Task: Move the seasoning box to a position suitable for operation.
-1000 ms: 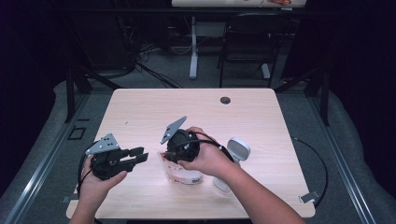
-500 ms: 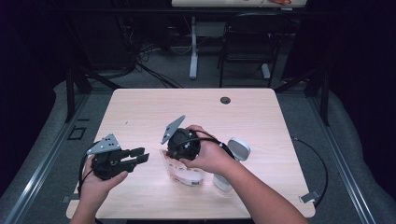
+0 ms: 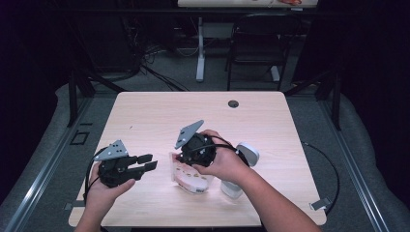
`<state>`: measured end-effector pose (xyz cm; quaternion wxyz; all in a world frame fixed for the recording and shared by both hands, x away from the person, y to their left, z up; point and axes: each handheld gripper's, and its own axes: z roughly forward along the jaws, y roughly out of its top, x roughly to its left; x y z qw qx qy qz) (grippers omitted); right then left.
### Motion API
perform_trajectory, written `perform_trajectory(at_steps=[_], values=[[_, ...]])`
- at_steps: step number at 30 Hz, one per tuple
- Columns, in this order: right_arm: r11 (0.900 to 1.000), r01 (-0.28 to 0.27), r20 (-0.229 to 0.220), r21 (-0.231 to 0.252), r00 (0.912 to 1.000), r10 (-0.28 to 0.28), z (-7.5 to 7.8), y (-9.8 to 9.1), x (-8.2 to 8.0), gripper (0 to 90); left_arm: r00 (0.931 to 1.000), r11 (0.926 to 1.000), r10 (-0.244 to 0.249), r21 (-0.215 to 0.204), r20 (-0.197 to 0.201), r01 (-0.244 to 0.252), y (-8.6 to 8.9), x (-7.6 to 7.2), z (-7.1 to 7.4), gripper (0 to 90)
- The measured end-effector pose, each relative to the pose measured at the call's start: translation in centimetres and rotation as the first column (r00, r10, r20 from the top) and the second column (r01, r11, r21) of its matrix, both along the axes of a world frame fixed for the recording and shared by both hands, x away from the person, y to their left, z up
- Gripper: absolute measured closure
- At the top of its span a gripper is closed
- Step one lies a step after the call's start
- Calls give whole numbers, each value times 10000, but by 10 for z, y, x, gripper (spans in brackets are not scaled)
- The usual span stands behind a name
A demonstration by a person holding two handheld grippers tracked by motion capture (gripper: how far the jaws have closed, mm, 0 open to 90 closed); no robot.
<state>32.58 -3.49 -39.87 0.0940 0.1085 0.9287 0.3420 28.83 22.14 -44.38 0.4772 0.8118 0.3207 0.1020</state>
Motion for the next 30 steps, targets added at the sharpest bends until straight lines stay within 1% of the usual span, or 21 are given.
perform_trajectory(at_steps=[2,3,4,7,11,13,15,16,17,21,23,24,27,30], values=[[9999,46,-36,152,10000,-46,0,-2,-1,897,10000,10000,-70,-2,19,70,-1,0,-1,644],[9999,8,-17,110,10000,-8,1,-4,-1,897,9999,9999,-129,-1,17,129,-2,0,-2,639],[9997,61,-44,220,10000,-60,1,-5,-1,896,9999,9999,-158,-10,1,158,-4,0,-3,636],[9996,22,-44,273,10000,-21,4,-8,-2,896,9997,9997,-241,98,-12,241,-7,0,-6,629],[9993,-12,76,378,10000,9,6,-10,-4,897,9992,9990,-403,169,-40,404,-11,1,-9,621],[9991,-25,98,413,10000,21,8,-12,-4,897,9989,9988,-468,173,-46,469,-12,1,-10,613],[9988,-48,151,488,9999,41,10,-13,-5,897,9989,9990,-451,62,-112,451,-13,2,-12,601],[9982,-18,145,602,9999,9,10,-13,-5,897,9986,9987,-503,15,-141,503,-13,2,-13,598],[9983,-88,134,571,9999,80,11,-14,-5,897,9982,9983,-578,20,-186,579,-14,2,-14,594],[9965,-181,57,819,9998,176,14,-18,-6,896,9967,9969,-779,57,-223,780,-17,3,-18,583],[9949,-237,3,985,9997,238,15,-19,-6,897,9957,9959,-902,8,-195,902,-18,3,-19,573],[9947,-285,-12,986,9996,288,16,-20,-6,897,9951,9953,-970,35,-174,971,-19,3,-20,569],[9930,-321,-24,1138,9995,326,20,-22,-7,897,9940,9943,-1063,-69,-255,1061,-22,3,-23,559],[9911,-424,-7,1260,9991,429,24,-25,-8,897,9922,9925,-1222,28,-237,1223,-25,3,-26,544]])
